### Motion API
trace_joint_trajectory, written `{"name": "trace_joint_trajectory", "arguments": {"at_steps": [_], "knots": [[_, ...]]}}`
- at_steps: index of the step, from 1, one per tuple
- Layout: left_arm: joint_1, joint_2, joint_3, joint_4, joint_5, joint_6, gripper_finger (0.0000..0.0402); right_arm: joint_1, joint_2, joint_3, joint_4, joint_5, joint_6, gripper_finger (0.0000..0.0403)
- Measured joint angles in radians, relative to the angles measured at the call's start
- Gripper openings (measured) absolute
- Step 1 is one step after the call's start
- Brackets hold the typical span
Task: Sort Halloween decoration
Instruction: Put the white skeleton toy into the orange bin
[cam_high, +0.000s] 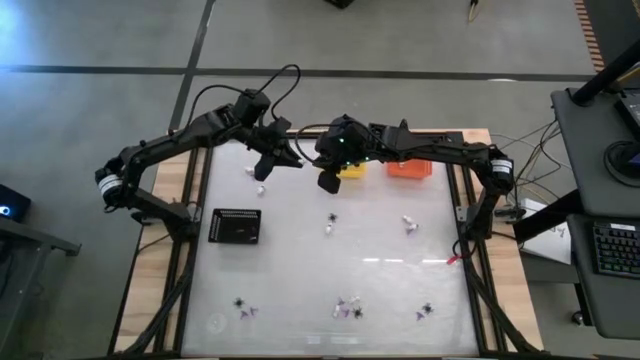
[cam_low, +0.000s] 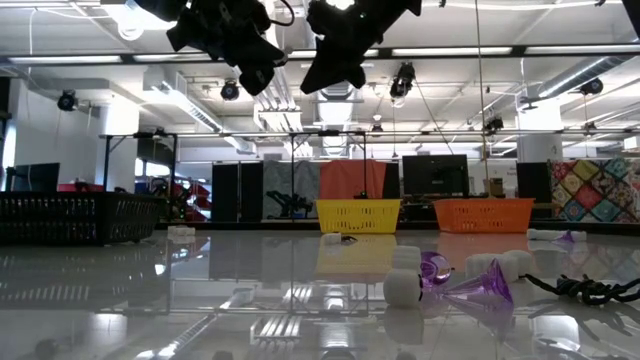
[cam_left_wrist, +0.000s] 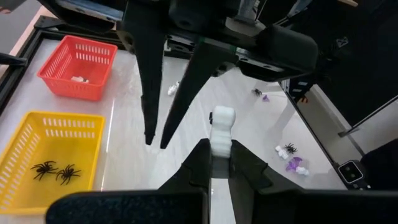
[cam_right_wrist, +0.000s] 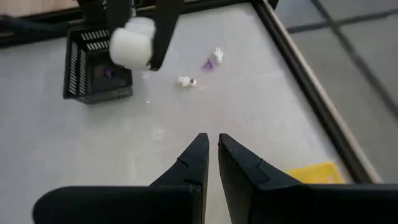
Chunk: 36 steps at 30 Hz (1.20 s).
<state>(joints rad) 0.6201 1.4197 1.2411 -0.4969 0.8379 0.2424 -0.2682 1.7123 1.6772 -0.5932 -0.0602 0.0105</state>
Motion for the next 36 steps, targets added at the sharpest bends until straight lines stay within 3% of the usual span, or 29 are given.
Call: {"name": "trace_joint_trajectory", "arguments": {"at_steps": [5,12,17,23,36], "knots": [[0.000,0.000,0.000,0.000,0.000,0.000,0.0004,-0.019,0.000,0.000,-0.025,-0.046,0.049,0.0038],[0.000,0.000,0.000,0.000,0.000,0.000,0.0004,-0.045,0.000,0.000,-0.025,-0.042,-0.019,0.0108],[0.000,0.000,0.000,0.000,0.000,0.000,0.0004,-0.045,0.000,0.000,-0.022,-0.043,-0.019,0.0136],[0.000,0.000,0.000,0.000,0.000,0.000,0.0004,-0.124,0.001,0.000,0.045,-0.288,-0.010,0.0140],[0.000,0.000,0.000,0.001,0.000,0.000,0.0004,-0.154,0.000,0.003,0.079,-0.279,0.022,0.0133]]}}
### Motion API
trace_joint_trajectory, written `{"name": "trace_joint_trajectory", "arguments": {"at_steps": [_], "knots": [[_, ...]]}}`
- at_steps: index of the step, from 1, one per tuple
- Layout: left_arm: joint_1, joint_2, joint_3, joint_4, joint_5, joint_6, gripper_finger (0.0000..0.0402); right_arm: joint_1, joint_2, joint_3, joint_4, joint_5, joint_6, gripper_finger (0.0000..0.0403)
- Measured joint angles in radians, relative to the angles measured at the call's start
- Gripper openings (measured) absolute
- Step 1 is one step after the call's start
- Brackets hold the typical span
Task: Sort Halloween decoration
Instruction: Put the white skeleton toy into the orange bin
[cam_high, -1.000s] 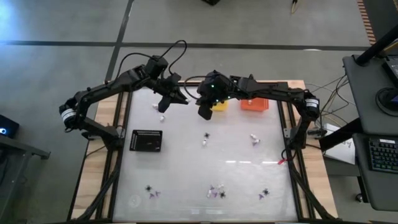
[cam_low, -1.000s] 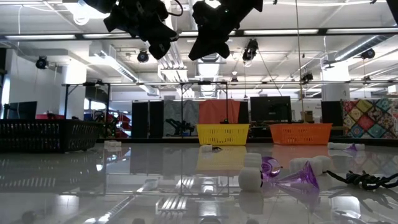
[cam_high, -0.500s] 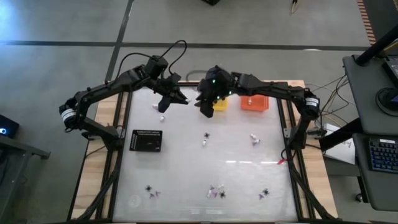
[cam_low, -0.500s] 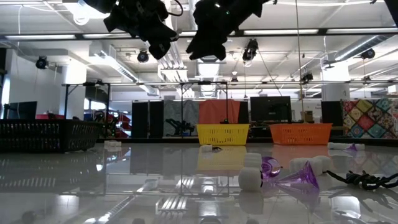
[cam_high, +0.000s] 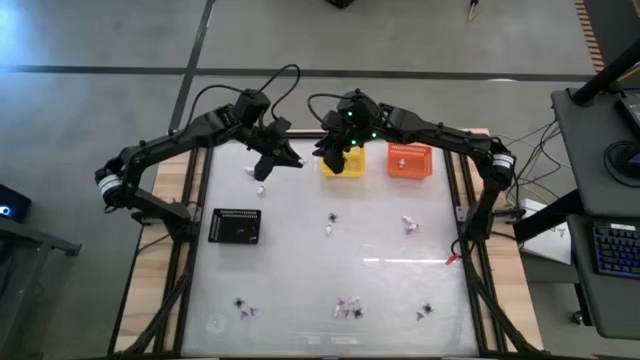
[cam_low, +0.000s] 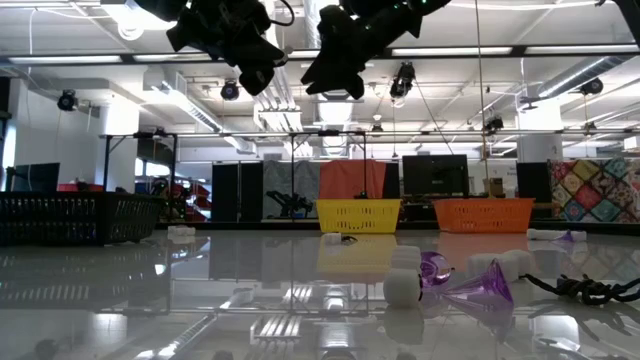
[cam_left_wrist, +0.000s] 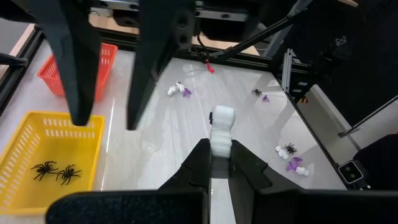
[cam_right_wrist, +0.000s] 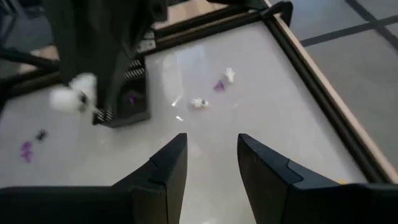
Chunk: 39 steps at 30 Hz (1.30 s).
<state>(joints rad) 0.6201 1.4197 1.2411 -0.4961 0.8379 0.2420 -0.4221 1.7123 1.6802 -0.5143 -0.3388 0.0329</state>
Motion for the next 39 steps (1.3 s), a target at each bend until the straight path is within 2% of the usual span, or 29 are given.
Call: {"name": "trace_joint_trajectory", "arguments": {"at_steps": [7,13,18,30,32,36,39], "knots": [[0.000,0.000,0.000,0.000,-0.002,0.004,0.0004,0.003,0.000,0.000,0.085,0.000,0.048,0.0131],[0.000,0.000,0.000,0.000,-0.013,0.006,0.0004,0.014,0.001,0.000,0.111,-0.003,0.205,0.0128],[0.000,0.000,0.000,0.000,-0.014,0.004,0.0004,0.013,0.005,0.000,0.107,-0.001,0.198,0.0130],[0.021,0.000,0.000,-0.026,-0.019,0.004,0.0004,0.009,-0.023,0.001,0.166,-0.003,0.168,0.0108],[0.027,0.000,0.000,-0.028,-0.020,0.004,0.0004,0.010,-0.035,0.003,0.152,-0.018,0.169,0.0105],[0.035,0.000,0.000,-0.028,-0.020,0.004,0.0004,0.033,-0.039,0.003,0.143,-0.132,0.181,0.0105],[0.035,0.000,0.000,-0.028,-0.020,0.004,0.0004,0.061,-0.034,0.002,0.143,-0.152,0.157,0.0106]]}}
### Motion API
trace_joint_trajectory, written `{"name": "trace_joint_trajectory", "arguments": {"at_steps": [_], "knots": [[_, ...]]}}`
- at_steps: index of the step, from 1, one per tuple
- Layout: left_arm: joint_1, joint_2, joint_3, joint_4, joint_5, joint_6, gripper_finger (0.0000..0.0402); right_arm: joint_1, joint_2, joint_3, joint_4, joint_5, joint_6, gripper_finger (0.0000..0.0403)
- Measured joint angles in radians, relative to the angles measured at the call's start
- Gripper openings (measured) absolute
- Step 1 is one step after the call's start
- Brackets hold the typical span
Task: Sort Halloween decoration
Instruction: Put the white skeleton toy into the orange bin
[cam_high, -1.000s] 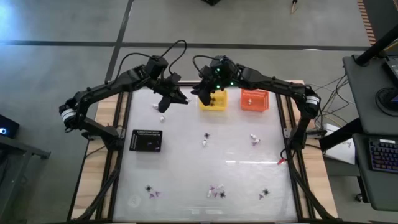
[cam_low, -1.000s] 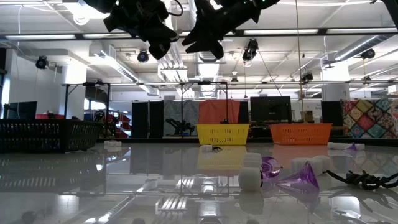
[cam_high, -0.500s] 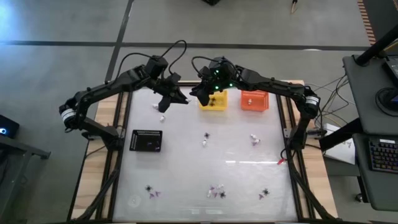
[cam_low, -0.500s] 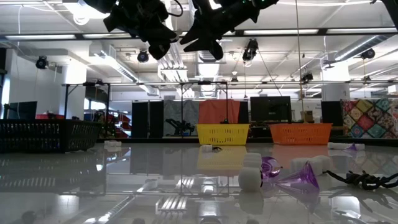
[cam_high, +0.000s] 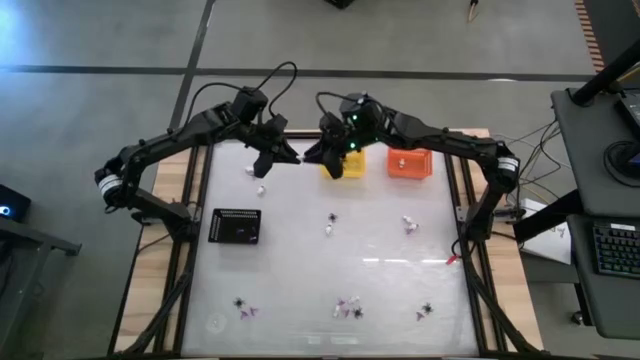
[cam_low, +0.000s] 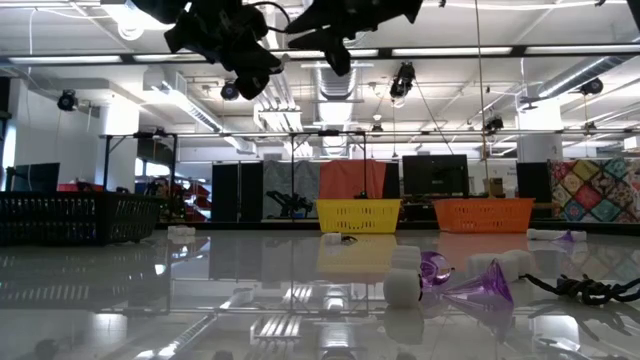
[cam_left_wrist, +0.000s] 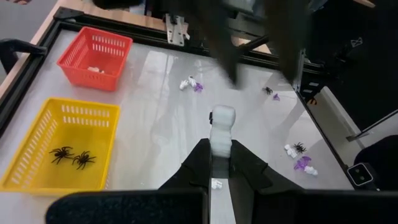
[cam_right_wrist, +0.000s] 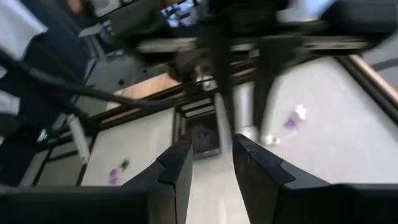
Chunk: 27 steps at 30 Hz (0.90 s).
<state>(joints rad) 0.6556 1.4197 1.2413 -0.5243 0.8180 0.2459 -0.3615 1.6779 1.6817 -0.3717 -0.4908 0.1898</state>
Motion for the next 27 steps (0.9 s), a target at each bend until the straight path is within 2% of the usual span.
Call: {"name": "trace_joint_trajectory", "arguments": {"at_steps": [3,7,20,24,27], "knots": [[0.000,0.000,0.000,0.000,0.000,0.000,0.0004,0.011,0.010,0.000,-0.003,0.005,-0.010,0.0105],[0.001,0.000,0.000,-0.004,-0.003,-0.001,0.0004,0.017,0.023,0.000,-0.009,0.088,-0.031,0.0102],[0.000,0.000,0.000,-0.018,0.003,-0.019,0.0004,0.017,0.024,0.014,-0.015,0.104,-0.035,0.0105],[-0.001,0.000,0.001,-0.019,0.011,-0.020,0.0004,0.016,0.020,0.018,-0.025,0.174,-0.074,0.0105],[-0.001,0.000,0.001,-0.024,0.010,-0.023,0.0004,0.015,0.025,0.017,-0.043,0.182,-0.083,0.0105]]}}
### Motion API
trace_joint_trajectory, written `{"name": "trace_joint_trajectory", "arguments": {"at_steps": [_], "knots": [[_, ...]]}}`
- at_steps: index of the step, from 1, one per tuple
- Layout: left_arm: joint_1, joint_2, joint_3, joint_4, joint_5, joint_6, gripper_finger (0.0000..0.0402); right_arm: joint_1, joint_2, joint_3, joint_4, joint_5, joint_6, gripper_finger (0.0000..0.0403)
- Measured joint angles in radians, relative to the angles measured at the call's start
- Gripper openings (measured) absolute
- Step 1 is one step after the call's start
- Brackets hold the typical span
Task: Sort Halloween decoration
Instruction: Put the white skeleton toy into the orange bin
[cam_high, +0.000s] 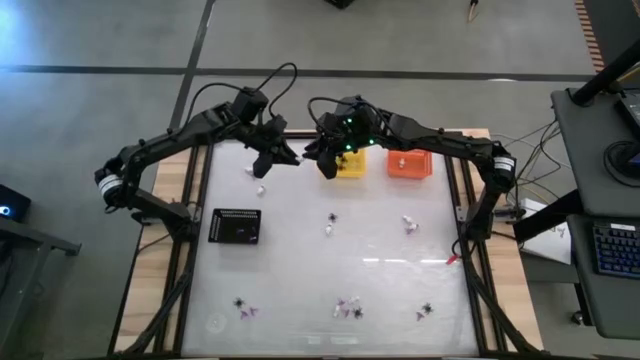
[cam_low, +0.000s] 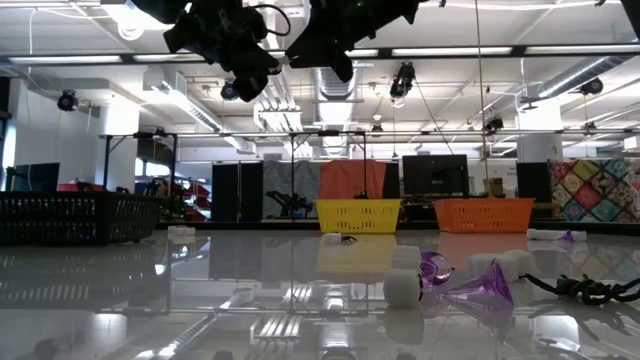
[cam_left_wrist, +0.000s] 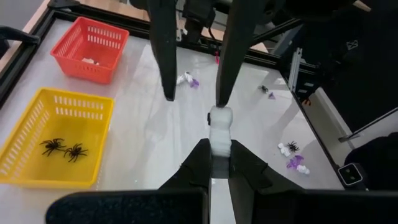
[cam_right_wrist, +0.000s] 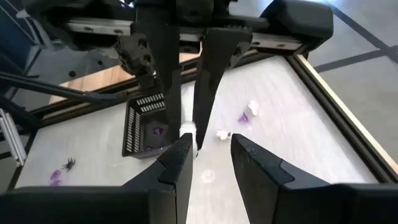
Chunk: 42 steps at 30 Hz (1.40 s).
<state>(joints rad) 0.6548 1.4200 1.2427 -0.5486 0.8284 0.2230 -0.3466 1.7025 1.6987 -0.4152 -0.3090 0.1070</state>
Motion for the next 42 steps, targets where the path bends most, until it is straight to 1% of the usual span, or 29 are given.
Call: {"name": "trace_joint_trajectory", "arguments": {"at_steps": [13,22,28,37,42], "knots": [[0.000,0.002,-0.001,0.004,-0.008,0.000,0.0004,0.002,0.004,0.001,-0.001,-0.011,0.039,0.0105],[0.000,0.042,0.000,0.006,-0.013,0.000,0.0004,0.004,0.004,0.002,-0.015,-0.013,0.058,0.0105],[0.000,0.044,0.000,0.016,-0.015,0.000,0.0004,0.004,0.004,-0.008,-0.026,-0.012,0.058,0.0105],[-0.002,0.049,0.057,0.022,0.000,0.012,0.0004,0.004,0.002,-0.015,-0.019,-0.008,0.053,0.0105],[-0.002,0.049,0.057,0.013,0.000,0.011,0.0004,0.004,0.001,-0.015,-0.014,-0.005,0.049,0.0103]]}}
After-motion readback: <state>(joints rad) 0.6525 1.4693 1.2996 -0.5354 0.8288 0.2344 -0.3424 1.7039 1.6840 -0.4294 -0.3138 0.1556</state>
